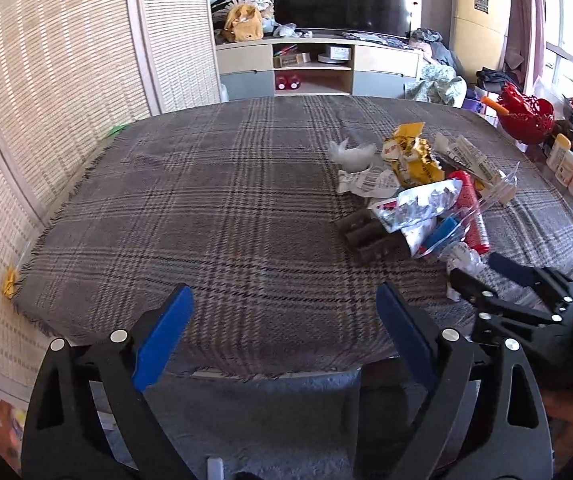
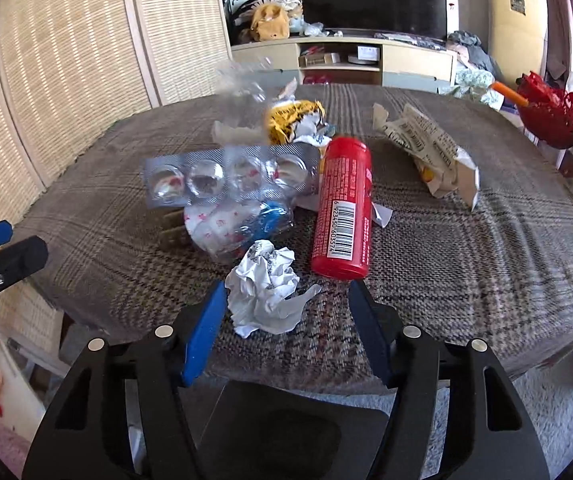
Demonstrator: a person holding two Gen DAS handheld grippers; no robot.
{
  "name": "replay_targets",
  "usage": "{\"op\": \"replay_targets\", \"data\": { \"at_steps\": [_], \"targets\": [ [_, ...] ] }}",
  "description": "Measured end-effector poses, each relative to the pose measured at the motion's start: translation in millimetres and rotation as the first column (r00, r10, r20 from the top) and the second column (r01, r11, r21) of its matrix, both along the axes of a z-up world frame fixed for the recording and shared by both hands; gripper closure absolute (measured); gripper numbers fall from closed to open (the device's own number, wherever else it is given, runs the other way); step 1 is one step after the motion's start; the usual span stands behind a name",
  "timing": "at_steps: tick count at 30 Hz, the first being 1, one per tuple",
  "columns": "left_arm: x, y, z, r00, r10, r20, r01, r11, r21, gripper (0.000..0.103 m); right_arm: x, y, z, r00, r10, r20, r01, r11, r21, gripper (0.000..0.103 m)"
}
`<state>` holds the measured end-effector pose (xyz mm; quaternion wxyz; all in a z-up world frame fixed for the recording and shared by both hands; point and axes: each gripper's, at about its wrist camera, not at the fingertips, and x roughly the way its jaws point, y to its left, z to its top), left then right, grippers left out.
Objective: Collect trash
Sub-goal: 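Reach the right tool to the crumpled foil and close on it, then grasp the clear plastic bottle with the left tool while the right tool holds foil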
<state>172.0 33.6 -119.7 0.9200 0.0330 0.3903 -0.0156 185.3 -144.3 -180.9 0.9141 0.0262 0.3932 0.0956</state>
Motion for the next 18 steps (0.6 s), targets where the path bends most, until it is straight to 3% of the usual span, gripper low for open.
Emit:
{"op": "replay_targets", "data": {
  "at_steps": [1, 4, 10, 18],
  "targets": [
    [1, -3, 0, 1.0, -0.004, 0.0, 0.004, 1.0, 0.002, 0.016, 2, -1, -1, 1.0, 0.005, -0.005, -0.005, 1.0, 0.01, 0.062],
    [5, -11, 0, 1.0, -0.015, 0.0, 0.015, 1.0, -0.004, 0.016, 2, -9, 1, 1.0, 0.001, 0.01, -0.001, 0.999, 0.032, 0.076],
    [9, -30, 4, 0.997, -0.07, 0.022, 0.071, 0.996, -0.054, 0.016, -2, -30, 13, 0.998, -0.035, 0.048, 0.034, 0.999, 0.02, 0.084],
    [15, -75, 14, 0.978, -0.2, 0.058, 0.205, 0.973, -0.106, 0.021, 3, -59, 7, 0.997, -0.081, 0.007, 0.081, 0.997, 0.016, 0.084]
  ]
}}
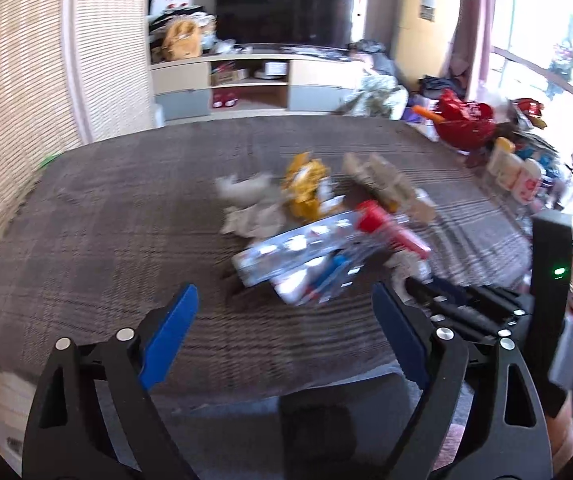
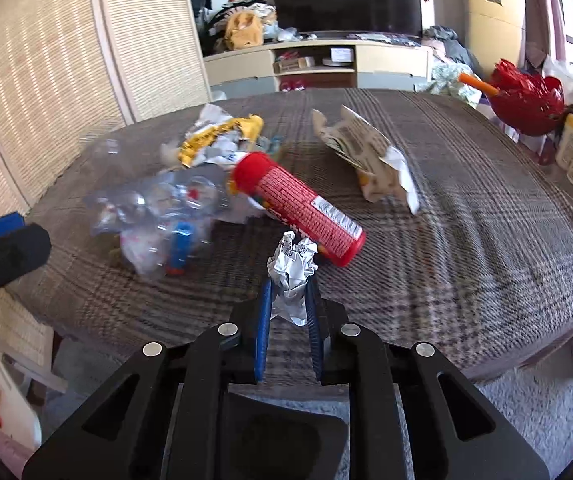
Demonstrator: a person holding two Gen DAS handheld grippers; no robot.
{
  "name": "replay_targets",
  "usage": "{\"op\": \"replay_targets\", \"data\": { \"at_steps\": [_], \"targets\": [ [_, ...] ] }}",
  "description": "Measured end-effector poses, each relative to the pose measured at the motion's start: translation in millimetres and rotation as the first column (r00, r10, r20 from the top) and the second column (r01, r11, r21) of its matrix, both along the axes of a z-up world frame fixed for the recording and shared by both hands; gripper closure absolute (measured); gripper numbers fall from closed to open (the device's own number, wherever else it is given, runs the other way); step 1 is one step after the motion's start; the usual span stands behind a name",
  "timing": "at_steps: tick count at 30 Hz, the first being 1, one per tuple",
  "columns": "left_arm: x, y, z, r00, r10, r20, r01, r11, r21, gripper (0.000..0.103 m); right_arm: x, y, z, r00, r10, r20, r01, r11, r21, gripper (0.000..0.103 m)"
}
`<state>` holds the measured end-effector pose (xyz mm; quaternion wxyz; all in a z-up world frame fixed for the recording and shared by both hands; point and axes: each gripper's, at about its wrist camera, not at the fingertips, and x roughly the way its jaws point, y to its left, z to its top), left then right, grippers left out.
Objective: Collect trash
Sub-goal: 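Grasp the clear plastic bottle with the left tool while the right tool holds foil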
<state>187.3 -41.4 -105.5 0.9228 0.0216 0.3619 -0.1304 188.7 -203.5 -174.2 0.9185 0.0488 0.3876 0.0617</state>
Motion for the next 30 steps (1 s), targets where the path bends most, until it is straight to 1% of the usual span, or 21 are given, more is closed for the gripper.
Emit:
{"op": "replay_targets", "data": {
  "at_steps": [5, 7, 11, 13, 14, 15, 16, 18, 19, 21, 26, 30],
  "targets": [
    [8, -28, -4, 0.997, -0.076, 0.003, 0.076, 0.997, 0.0, 0.03, -4, -13, -1, 1.0, 0.005, -0.012, -0.005, 0.999, 0.042, 0.084],
    [14, -37, -6, 0.995, -0.096, 0.003, 0.096, 0.995, 0.002, 0.037, -4, -16, 0, 1.0, 0.006, -0.013, -0.005, 0.999, 0.049, 0.084],
    [27, -49, -8, 0.993, -0.119, 0.005, 0.119, 0.993, -0.008, 0.047, -5, -23, 0, 1.0, 0.015, -0.018, -0.013, 0.998, 0.062, 0.084],
    [30, -54, -8, 0.991, -0.133, 0.007, 0.133, 0.991, -0.004, 0.061, -6, -26, 1, 1.0, 0.016, -0.018, -0.015, 0.998, 0.066, 0.085],
    [33, -57, -8, 0.99, -0.141, 0.008, 0.141, 0.99, 0.002, 0.064, -7, -26, 1, 1.0, 0.016, -0.017, -0.014, 0.998, 0.066, 0.085],
    [34, -58, -9, 0.989, -0.146, 0.008, 0.146, 0.989, 0.005, 0.073, -7, -27, 3, 1.0, 0.014, -0.013, -0.013, 0.998, 0.066, 0.085],
    [35, -59, -10, 0.988, -0.154, 0.005, 0.154, 0.988, 0.009, 0.087, -7, -29, 4, 1.0, 0.01, -0.01, -0.01, 0.998, 0.065, 0.085],
    [35, -59, -8, 0.988, -0.154, 0.01, 0.154, 0.988, 0.019, 0.089, -8, -29, 6, 1.0, 0.004, -0.002, -0.004, 0.998, 0.06, 0.085],
    [34, -59, -6, 0.988, -0.154, 0.018, 0.153, 0.988, 0.026, 0.093, -8, -28, 8, 1.0, 0.0, 0.003, -0.001, 0.998, 0.057, 0.085],
    [33, -58, 1, 0.987, -0.152, 0.041, 0.151, 0.988, 0.039, 0.097, -8, -29, 12, 1.0, -0.004, 0.015, 0.003, 0.999, 0.054, 0.085],
    [36, -53, 19, 0.985, -0.149, 0.092, 0.145, 0.988, 0.047, 0.098, -4, -28, 25, 0.999, -0.002, 0.047, 0.0, 0.999, 0.039, 0.086],
    [41, -51, 42, 0.98, -0.142, 0.141, 0.137, 0.99, 0.044, 0.098, -1, -29, 37, 0.997, -0.01, 0.08, 0.007, 1.0, 0.027, 0.087]
  ]
}}
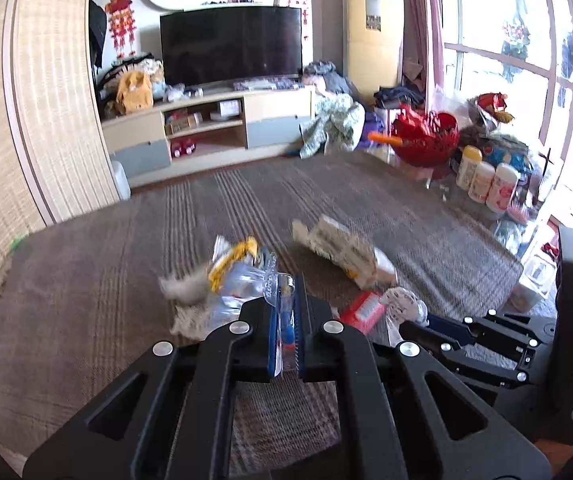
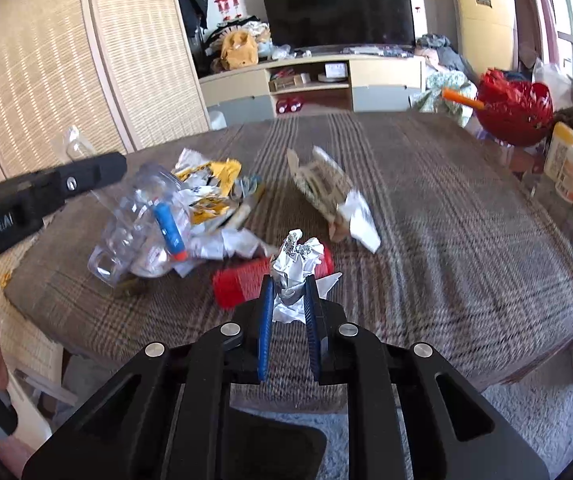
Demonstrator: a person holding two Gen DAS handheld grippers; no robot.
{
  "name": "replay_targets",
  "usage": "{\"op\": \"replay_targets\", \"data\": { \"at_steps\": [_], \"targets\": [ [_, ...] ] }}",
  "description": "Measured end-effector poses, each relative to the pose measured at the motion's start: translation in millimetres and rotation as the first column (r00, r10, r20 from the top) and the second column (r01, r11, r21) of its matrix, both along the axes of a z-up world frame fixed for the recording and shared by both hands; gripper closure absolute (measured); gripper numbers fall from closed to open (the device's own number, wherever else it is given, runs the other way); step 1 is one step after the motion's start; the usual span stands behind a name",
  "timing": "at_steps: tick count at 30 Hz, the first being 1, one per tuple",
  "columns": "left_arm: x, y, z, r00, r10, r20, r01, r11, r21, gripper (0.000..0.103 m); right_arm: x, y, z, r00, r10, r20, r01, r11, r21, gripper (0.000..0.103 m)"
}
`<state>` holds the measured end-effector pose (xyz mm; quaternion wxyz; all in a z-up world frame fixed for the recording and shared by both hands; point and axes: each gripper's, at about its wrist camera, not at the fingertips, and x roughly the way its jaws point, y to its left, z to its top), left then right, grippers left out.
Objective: Collect trash
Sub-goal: 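Grasp the clear plastic bottle with the left tool while the right tool holds foil, then carry the bottle and foil down to the black trash bin with both tools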
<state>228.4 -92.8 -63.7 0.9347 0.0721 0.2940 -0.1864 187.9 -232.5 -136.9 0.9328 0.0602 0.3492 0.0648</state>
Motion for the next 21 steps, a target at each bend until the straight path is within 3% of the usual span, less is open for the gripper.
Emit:
{"op": "replay_targets", "data": {
  "at_steps": [13, 17, 21],
  "targets": [
    [-9, -7, 61, 0.991, -0.016, 0.133, 0.017, 1.0, -0.012, 0.098, 3, -1, 38, 0.996, -0.001, 0.085, 0.001, 1.0, -0.003, 0.087],
    [-17, -4, 56, 0.994, -0.018, 0.107, 0.019, 1.0, -0.005, 0.098, -6, 1, 39, 0.996, 0.006, 0.086, -0.005, 1.0, -0.006, 0.087],
    [-21, 7, 32, 0.999, 0.001, 0.04, -0.001, 1.0, -0.009, 0.098, -16, 1, 37, 0.997, 0.01, 0.078, -0.01, 1.0, -0.005, 0.087]
  ]
}}
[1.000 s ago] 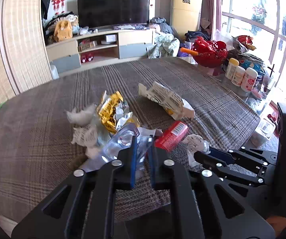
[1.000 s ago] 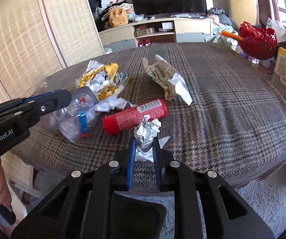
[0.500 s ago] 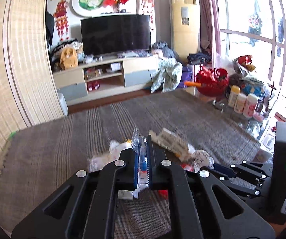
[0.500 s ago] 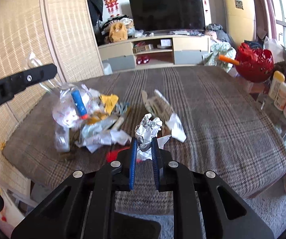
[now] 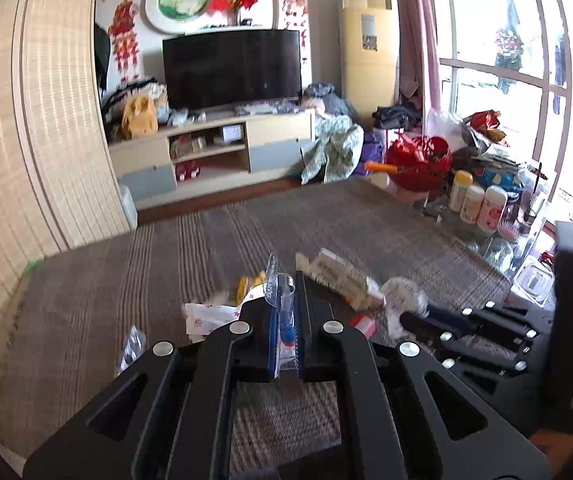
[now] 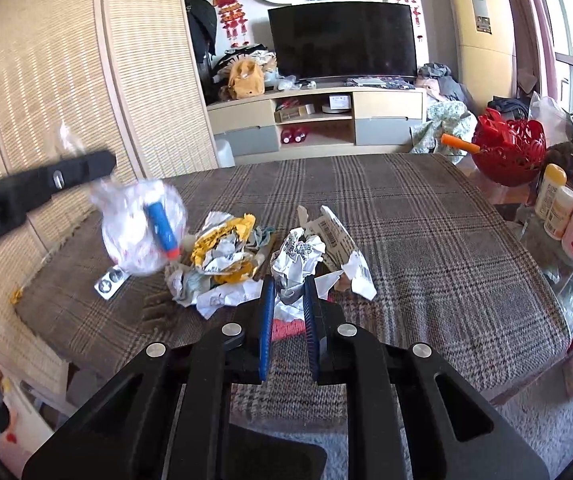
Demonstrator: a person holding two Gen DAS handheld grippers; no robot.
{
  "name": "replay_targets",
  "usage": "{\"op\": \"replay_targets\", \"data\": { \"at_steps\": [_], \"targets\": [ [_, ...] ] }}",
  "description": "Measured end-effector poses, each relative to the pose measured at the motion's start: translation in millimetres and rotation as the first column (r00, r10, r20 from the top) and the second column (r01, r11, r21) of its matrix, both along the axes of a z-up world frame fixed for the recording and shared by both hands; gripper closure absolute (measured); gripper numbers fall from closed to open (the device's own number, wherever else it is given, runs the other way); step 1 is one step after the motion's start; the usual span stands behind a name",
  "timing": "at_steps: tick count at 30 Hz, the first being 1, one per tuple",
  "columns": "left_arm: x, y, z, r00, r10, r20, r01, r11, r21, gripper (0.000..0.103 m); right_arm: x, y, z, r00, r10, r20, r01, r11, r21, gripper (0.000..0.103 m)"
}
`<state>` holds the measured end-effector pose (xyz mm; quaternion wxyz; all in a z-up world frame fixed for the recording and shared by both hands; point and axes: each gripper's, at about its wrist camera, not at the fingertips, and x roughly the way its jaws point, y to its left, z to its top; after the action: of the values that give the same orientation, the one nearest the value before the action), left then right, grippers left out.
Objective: Collect trash
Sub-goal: 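Carry the bottle and foil down to the black trash bin with both tools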
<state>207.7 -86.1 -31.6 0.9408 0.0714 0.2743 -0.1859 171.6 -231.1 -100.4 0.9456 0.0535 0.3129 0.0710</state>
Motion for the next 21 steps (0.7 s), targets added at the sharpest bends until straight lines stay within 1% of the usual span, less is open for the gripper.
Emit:
{"op": "replay_targets", "data": {
  "at_steps": [3, 5, 11, 17, 19, 21],
  "targets": [
    [2, 7, -23, 0.998, 0.006, -0.065, -0.006, 1.0, -0.001, 0.098, -6, 0, -3, 1.0, 0.006, -0.008, -0.006, 1.0, -0.001, 0.087],
    [3, 8, -40, 0.994, 0.002, -0.112, -0.001, 1.0, 0.013, 0.098, -9, 0, -7, 1.0, 0.009, -0.016, -0.009, 1.0, 0.002, 0.087],
    [2, 14, -71, 0.981, 0.01, -0.194, -0.005, 1.0, 0.029, 0.098, -12, 4, -15, 0.999, 0.018, -0.034, -0.018, 1.0, 0.008, 0.087],
    [-5, 17, -75, 0.98, 0.019, -0.199, -0.015, 1.0, 0.021, 0.098, -19, 8, -20, 0.999, 0.024, -0.047, -0.023, 1.0, 0.016, 0.087],
    [-13, 17, -72, 0.981, 0.017, -0.195, -0.015, 1.0, 0.011, 0.098, -23, 9, -20, 0.999, 0.027, -0.046, -0.027, 1.0, 0.013, 0.087],
    [-26, 17, -64, 0.985, 0.01, -0.172, -0.009, 1.0, 0.004, 0.098, -28, 11, -19, 0.998, 0.03, -0.047, -0.03, 1.0, 0.009, 0.087]
  ]
}}
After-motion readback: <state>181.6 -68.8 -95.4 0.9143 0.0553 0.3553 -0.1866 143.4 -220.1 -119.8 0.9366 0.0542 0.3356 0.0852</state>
